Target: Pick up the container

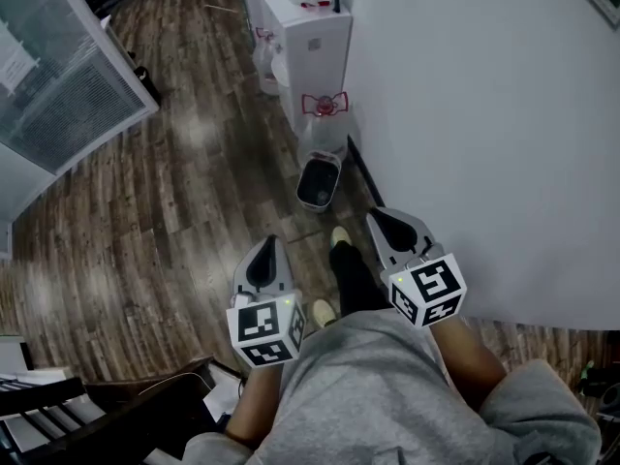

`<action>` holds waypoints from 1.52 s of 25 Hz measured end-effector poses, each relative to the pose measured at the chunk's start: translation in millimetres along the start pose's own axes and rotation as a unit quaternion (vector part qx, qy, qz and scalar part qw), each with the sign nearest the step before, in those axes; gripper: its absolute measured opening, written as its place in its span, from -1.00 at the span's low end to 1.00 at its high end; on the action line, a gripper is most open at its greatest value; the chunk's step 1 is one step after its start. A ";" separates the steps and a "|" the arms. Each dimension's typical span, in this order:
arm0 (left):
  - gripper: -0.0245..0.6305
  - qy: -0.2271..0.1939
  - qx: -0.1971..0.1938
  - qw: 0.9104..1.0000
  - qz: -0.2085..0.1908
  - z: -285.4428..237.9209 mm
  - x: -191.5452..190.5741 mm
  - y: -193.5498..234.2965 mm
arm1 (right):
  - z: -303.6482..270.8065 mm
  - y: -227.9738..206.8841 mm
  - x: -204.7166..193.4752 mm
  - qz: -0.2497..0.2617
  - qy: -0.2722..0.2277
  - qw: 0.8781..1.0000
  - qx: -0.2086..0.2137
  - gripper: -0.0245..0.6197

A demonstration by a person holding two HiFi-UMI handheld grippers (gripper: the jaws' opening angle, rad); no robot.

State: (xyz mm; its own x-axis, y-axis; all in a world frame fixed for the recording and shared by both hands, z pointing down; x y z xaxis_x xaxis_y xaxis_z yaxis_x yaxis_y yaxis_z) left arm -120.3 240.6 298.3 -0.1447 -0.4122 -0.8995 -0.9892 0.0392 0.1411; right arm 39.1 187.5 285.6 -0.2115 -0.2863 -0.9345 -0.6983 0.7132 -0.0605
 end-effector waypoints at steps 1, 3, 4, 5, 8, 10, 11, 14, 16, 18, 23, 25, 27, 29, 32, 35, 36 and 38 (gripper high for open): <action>-0.88 0.000 0.001 1.000 0.001 -3.1 1.7 0.3 | -2.6 -2.7 1.7 0.000 -0.001 1.000 0.000 -0.84; -0.88 0.000 0.001 1.000 0.000 -9.9 4.4 0.0 | -7.6 -8.0 4.6 0.000 -0.004 1.000 0.000 -0.84; -0.88 0.000 0.000 1.000 -0.002 -14.1 6.1 -0.5 | -10.5 -11.0 5.8 0.001 -0.005 1.000 0.000 -0.84; -0.88 -0.001 0.000 1.000 -0.005 -19.3 8.3 -1.0 | -14.2 -14.8 7.1 0.001 -0.006 1.000 0.000 -0.84; -0.88 0.004 -0.006 1.000 -0.008 -36.1 15.1 -5.3 | -26.2 -29.9 8.2 -0.005 -0.007 1.000 -0.002 -0.84; -0.88 0.007 -0.009 1.000 -0.012 -46.9 19.5 -6.8 | -34.0 -41.2 9.6 -0.008 -0.007 1.000 -0.004 -0.84; -0.88 0.008 -0.009 1.000 -0.014 -53.7 21.6 -6.5 | -38.8 -47.4 11.2 -0.008 -0.009 1.000 -0.005 -0.84; -0.88 0.014 -0.011 1.000 -0.017 -80.1 27.7 -7.8 | -54.1 -70.8 16.3 -0.012 -0.011 1.000 -0.009 -0.84; -0.88 0.019 -0.015 1.000 -0.018 -98.8 32.9 -10.6 | -64.2 -87.6 18.8 -0.017 -0.011 1.000 -0.013 -0.84; -0.88 0.022 -0.016 0.999 -0.022 -116.1 38.0 -12.3 | -73.6 -101.8 20.6 -0.022 -0.009 1.000 -0.016 -0.84; -0.88 0.035 -0.014 0.999 -0.026 -158.4 51.0 -13.0 | -101.5 -135.4 20.2 -0.032 0.005 0.999 -0.018 -0.84; -0.88 0.042 -0.013 0.999 -0.028 -177.2 55.7 -12.1 | -115.8 -150.3 21.1 -0.037 0.010 0.999 -0.018 -0.84; -0.88 0.049 -0.011 0.998 -0.029 -193.9 59.4 -10.9 | -128.7 -162.4 22.6 -0.041 0.014 0.999 -0.016 -0.84; -0.88 0.053 -0.008 0.998 -0.028 -209.5 64.6 -10.5 | -141.3 -174.1 25.3 -0.041 0.017 0.999 -0.013 -0.84; -0.88 0.059 -0.004 0.998 -0.029 -233.3 73.2 -13.6 | -158.7 -194.1 30.8 -0.043 0.019 0.999 -0.006 -0.84; -0.88 0.064 0.001 0.997 -0.030 -254.0 80.2 -14.7 | -175.4 -209.7 35.2 -0.046 0.021 0.999 0.002 -0.84; -0.88 0.065 0.003 0.997 -0.030 -260.9 82.4 -14.8 | -181.4 -214.1 35.9 -0.046 0.022 0.999 0.006 -0.84; -0.88 0.066 0.009 0.997 -0.030 -274.1 86.6 -14.9 | -192.5 -222.5 36.1 -0.047 0.025 0.998 0.013 -0.84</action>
State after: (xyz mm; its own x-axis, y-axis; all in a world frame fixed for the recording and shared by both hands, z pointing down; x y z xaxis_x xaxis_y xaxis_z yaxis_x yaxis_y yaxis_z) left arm -111.9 -45.2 331.6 -0.0824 -0.5313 -0.8432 -0.9964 0.0268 0.0805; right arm 55.2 -104.6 332.8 -0.1796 -0.3838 -0.9058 -0.6984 0.6982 -0.1573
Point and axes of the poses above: the fingertips, and each gripper's own axes: z backward along the fingers, y to its left, x out of its top, the point moved 1 cm from there along z, backward along the fingers, and after that the axes turned 4 degrees about x, right-handed, at the moved point
